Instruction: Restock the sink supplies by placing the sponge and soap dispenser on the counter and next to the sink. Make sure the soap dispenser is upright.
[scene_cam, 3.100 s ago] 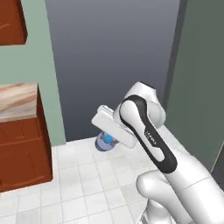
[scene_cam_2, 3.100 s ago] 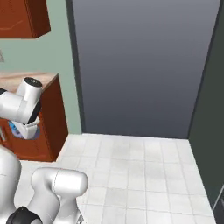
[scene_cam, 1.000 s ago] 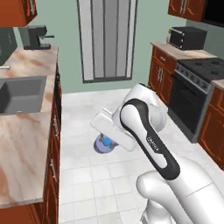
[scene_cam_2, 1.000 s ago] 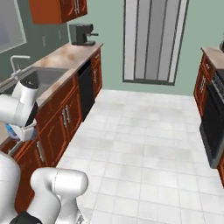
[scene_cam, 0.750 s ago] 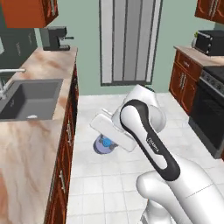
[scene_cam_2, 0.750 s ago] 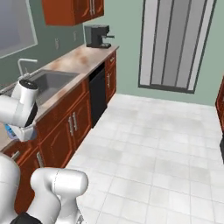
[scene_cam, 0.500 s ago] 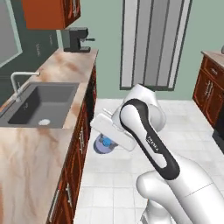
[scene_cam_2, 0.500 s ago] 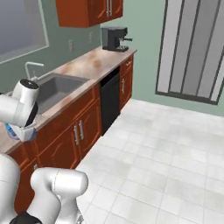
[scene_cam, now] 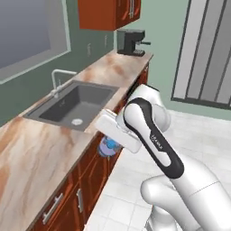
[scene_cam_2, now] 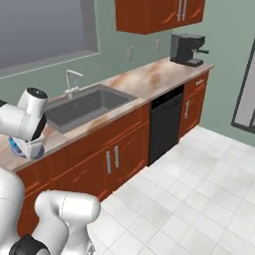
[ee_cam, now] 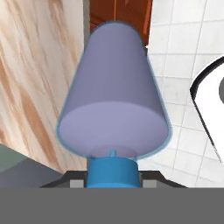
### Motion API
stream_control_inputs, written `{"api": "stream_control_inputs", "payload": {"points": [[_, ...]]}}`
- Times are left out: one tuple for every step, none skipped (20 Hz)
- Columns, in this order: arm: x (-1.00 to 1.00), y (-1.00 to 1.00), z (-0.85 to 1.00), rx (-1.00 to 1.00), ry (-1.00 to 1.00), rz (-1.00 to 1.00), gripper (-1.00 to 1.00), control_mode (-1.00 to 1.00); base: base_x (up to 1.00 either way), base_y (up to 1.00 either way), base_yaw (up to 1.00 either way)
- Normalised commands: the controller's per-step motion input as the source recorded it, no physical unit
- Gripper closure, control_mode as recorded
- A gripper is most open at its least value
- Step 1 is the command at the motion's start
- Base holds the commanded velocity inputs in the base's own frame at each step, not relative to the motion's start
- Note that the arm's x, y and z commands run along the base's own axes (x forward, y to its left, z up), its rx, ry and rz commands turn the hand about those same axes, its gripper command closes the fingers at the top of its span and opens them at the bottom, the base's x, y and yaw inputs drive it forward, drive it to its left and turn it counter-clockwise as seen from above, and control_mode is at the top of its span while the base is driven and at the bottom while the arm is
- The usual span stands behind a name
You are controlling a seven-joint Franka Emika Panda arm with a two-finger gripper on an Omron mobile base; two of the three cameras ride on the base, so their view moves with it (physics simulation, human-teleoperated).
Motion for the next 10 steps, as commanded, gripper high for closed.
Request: {"api": "stream_control_inputs", "payload": {"points": [[0.0,0.0,0.0,0.0,0.0,0.0,1.0,1.0,0.16,-0.19,0.58],[0.0,0.0,0.0,0.0,0.0,0.0,1.0,1.0,0.22,-0.25,0.59],[0.0,0.0,0.0,0.0,0.0,0.0,1.0,1.0,0.26,-0.29,0.59],[0.0,0.0,0.0,0.0,0.0,0.0,1.0,1.0,0.48,-0.34,0.57],[0.0,0.0,0.0,0.0,0.0,0.0,1.0,1.0,0.55,-0.36,0.55],[0.0,0.0,0.0,0.0,0.0,0.0,1.0,1.0,0.59,-0.41,0.53],[0.0,0.0,0.0,0.0,0.0,0.0,1.0,1.0,0.61,-0.47,0.53],[0.0,0.0,0.0,0.0,0.0,0.0,1.0,1.0,0.58,-0.52,0.51],[0.0,0.0,0.0,0.0,0.0,0.0,1.0,1.0,0.56,-0.54,0.51],[0.0,0.0,0.0,0.0,0.0,0.0,1.0,1.0,0.56,-0.55,0.51]]}}
